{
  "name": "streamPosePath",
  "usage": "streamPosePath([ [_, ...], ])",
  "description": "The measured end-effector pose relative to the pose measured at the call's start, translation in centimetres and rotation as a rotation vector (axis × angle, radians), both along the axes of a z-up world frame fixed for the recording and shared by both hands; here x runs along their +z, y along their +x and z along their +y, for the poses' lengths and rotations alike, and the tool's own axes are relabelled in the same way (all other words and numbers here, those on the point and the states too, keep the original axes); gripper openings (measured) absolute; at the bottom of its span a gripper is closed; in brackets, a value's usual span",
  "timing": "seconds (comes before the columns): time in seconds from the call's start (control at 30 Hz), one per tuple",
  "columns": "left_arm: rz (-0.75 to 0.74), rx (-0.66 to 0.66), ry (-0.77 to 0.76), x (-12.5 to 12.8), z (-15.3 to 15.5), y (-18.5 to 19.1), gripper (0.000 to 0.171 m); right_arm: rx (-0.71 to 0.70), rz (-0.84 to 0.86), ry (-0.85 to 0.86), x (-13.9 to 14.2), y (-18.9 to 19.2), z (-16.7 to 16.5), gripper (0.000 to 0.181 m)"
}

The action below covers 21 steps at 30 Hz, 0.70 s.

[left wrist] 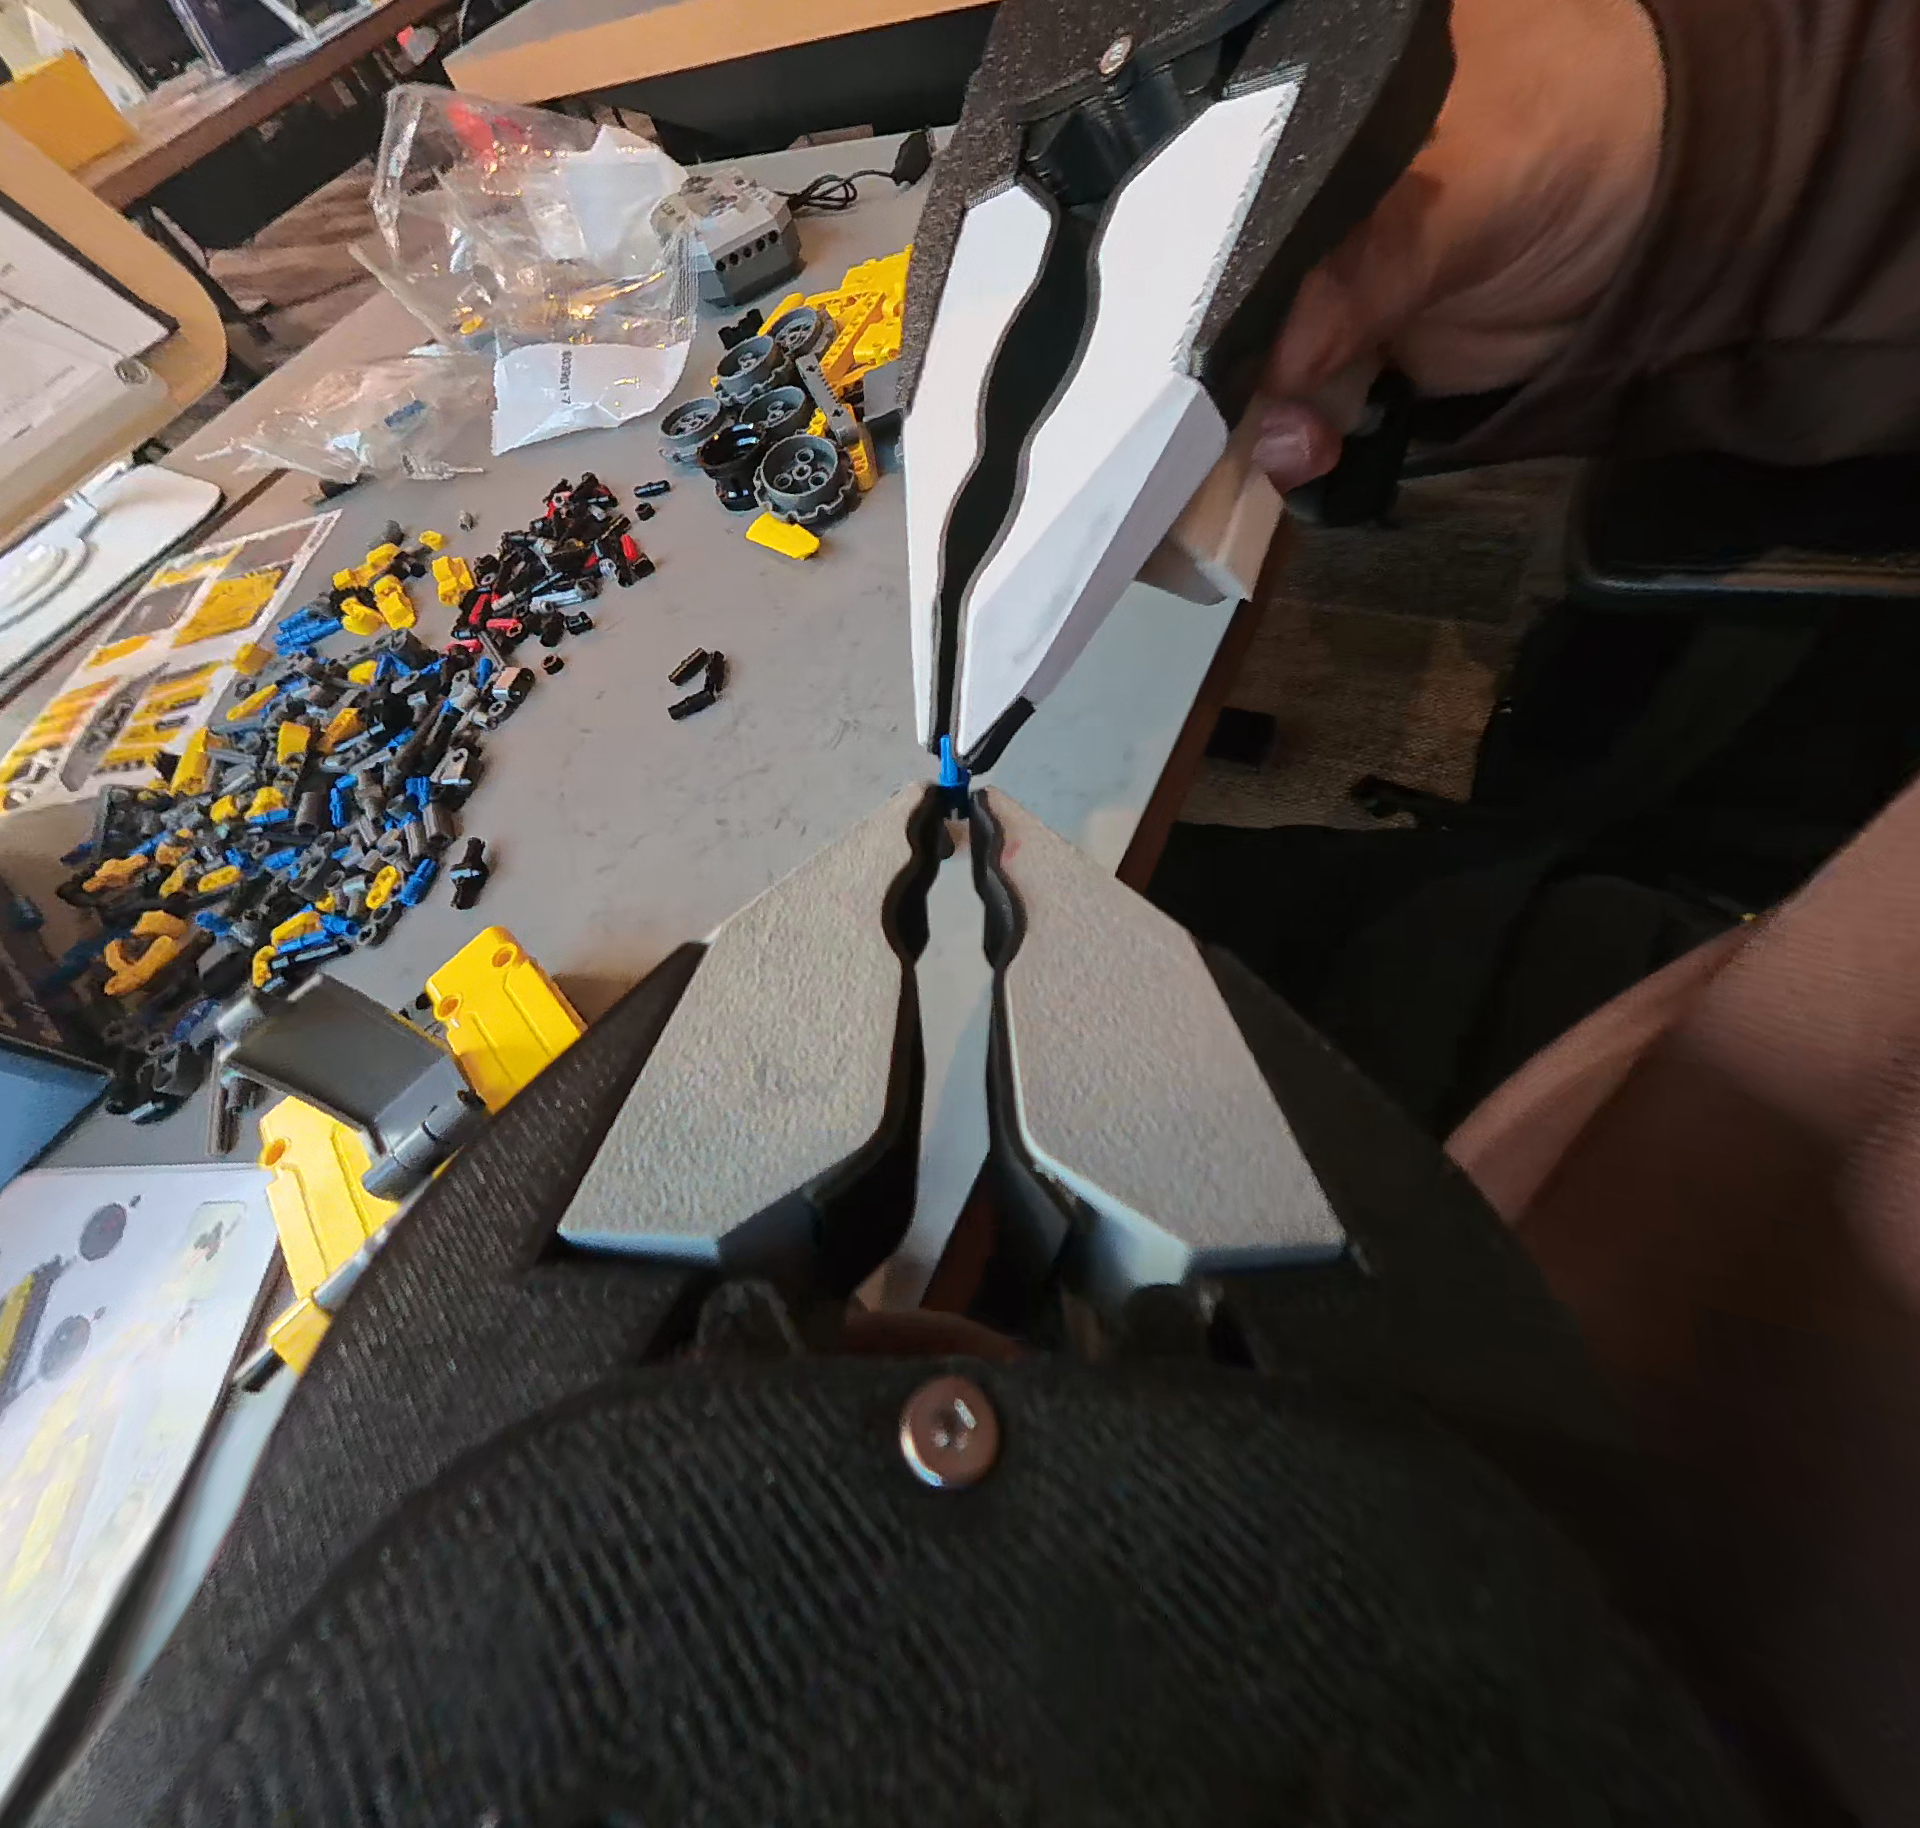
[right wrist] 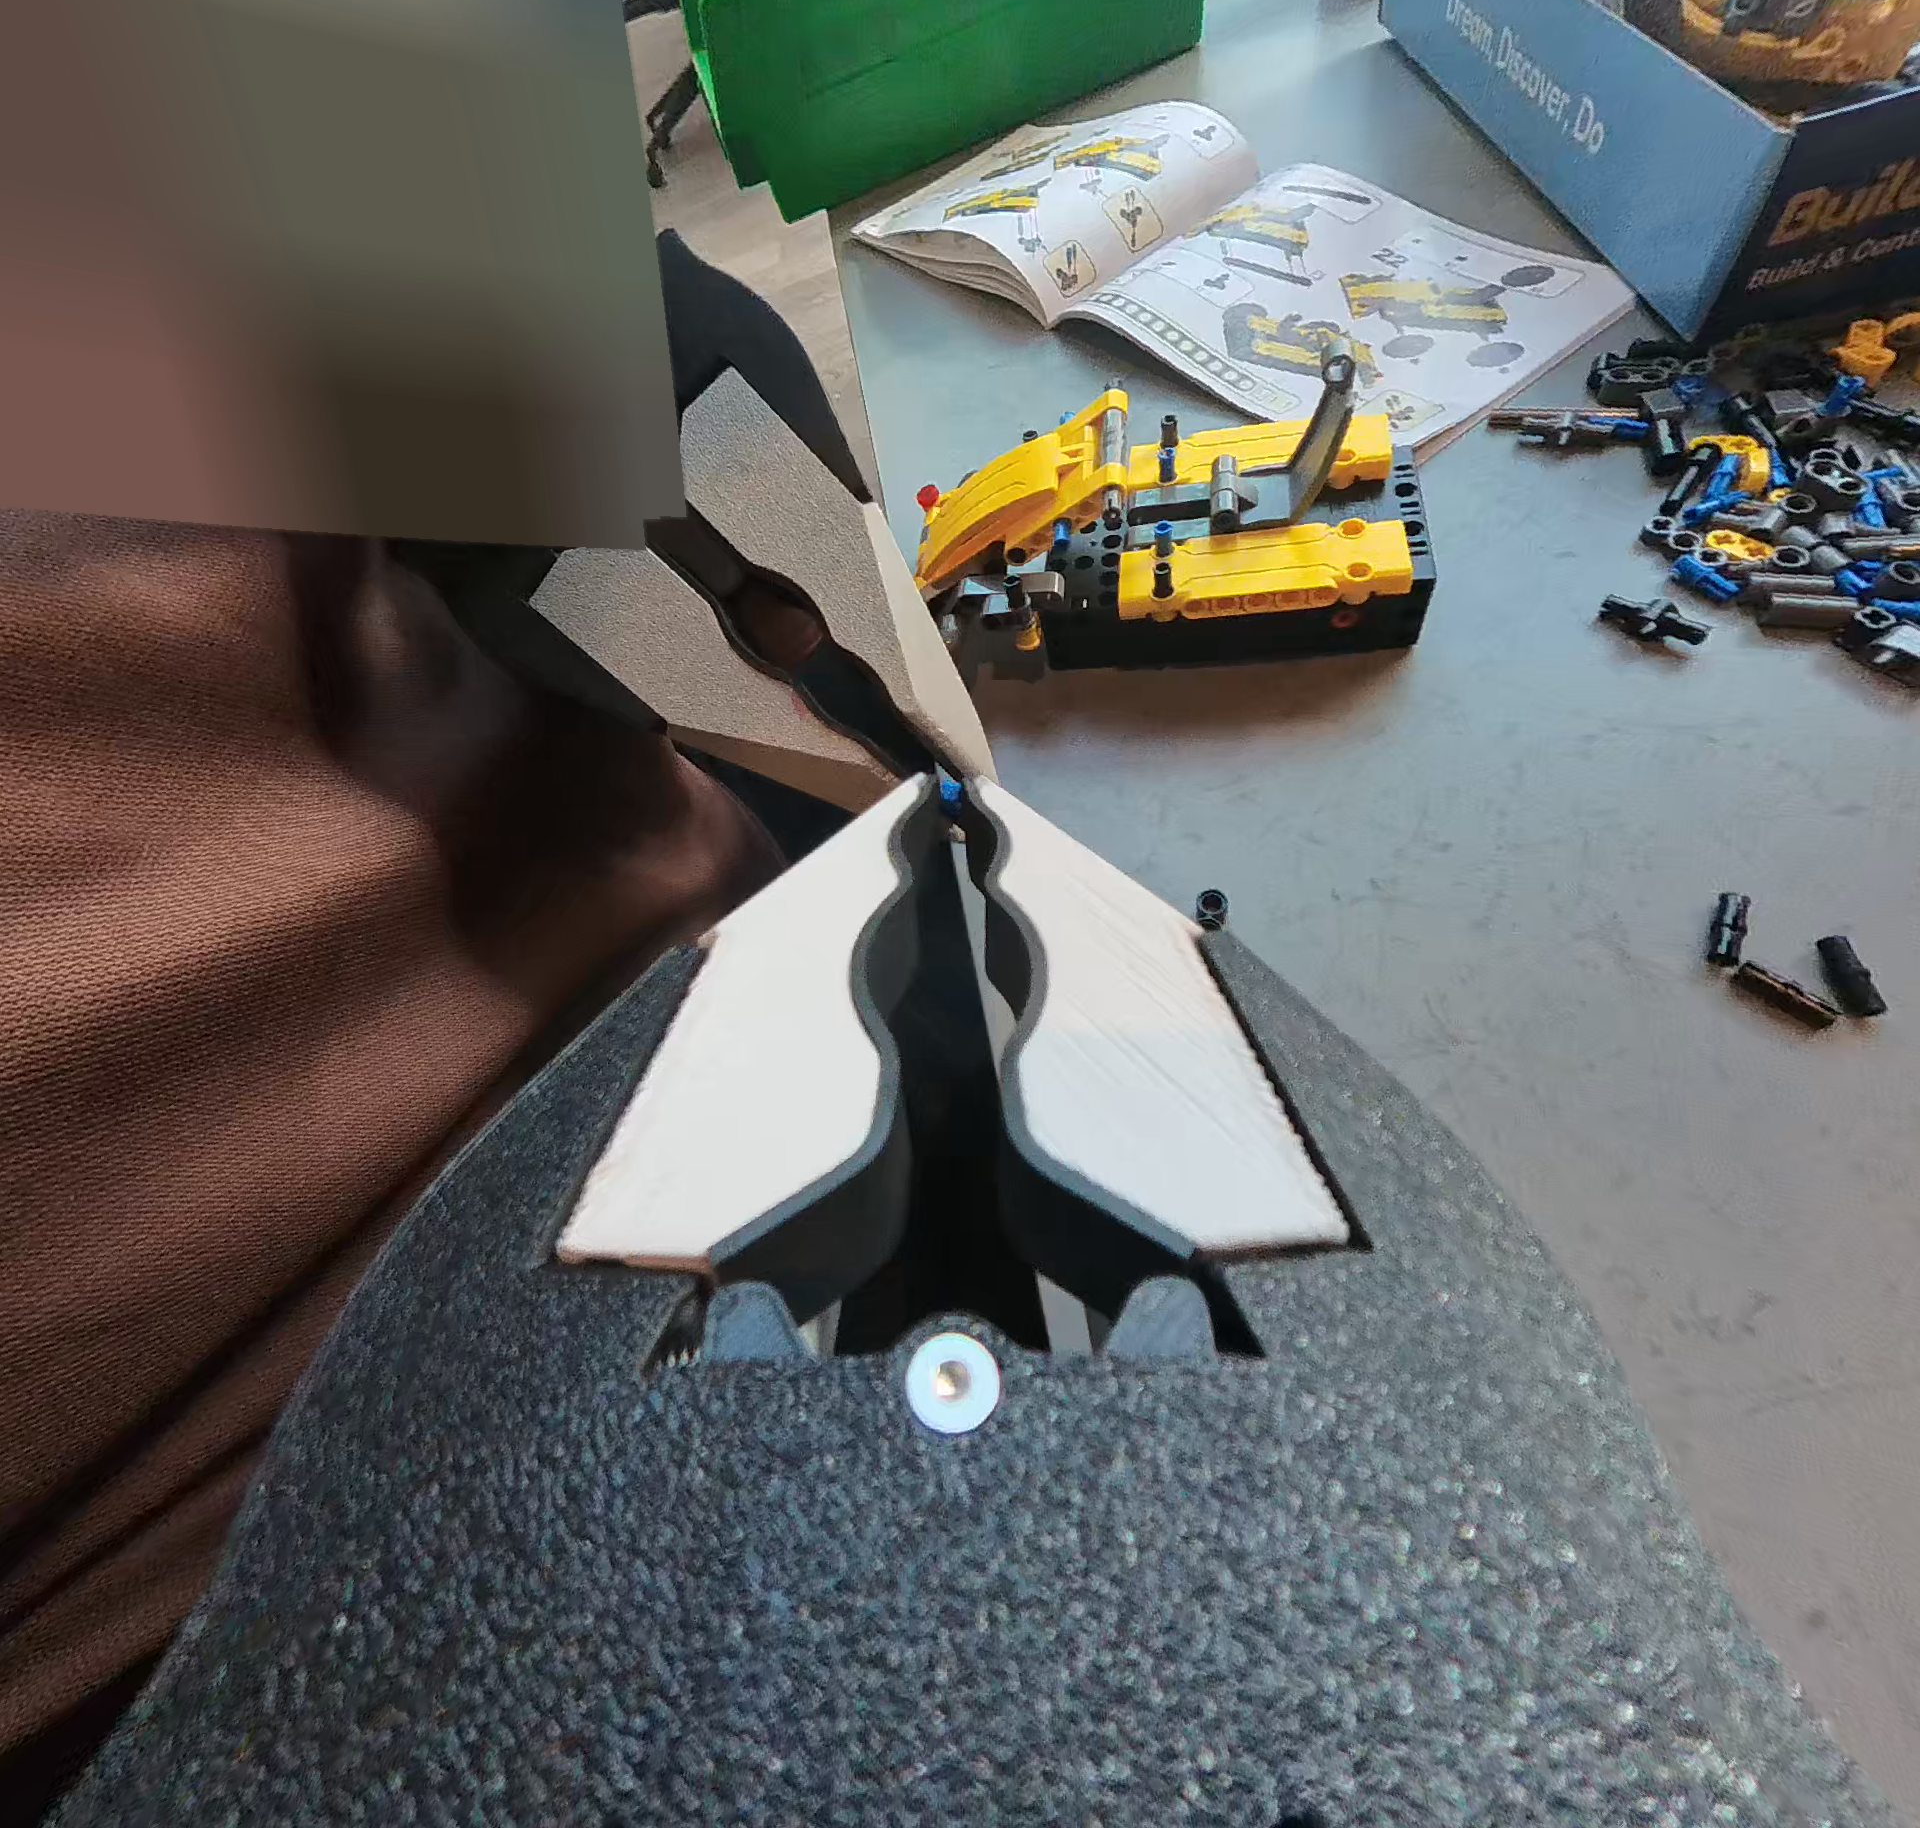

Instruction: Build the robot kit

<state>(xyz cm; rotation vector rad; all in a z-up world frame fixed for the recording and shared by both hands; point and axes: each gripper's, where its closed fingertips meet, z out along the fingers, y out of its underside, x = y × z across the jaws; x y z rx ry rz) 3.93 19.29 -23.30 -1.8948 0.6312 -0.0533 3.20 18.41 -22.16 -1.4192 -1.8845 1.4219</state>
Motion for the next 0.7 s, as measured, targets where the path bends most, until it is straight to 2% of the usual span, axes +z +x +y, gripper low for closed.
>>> streamPosePath([
  [0.17, -0.081, 0.048, -0.020, 0.3, -0.3, -1.3, 0.006, -0.099, -0.067, 0.000, -1.1, -0.8, 2.4, 0.000],
  [0.37, -0.085, 0.046, -0.042, -0.2, -1.7, -1.8, 0.007, -0.157, -0.205, 0.027, -4.0, -2.1, 4.0, 0.000],
  [0.57, -0.107, -0.009, -0.102, -1.6, -1.8, -0.1, 0.007, -0.147, -0.270, 0.149, -4.3, -2.1, 4.3, 0.000],
  [0.7, -0.040, -0.050, -0.088, -2.3, -0.3, 1.7, 0.009, -0.121, -0.323, 0.218, -4.5, -2.0, 4.5, 0.000],
])
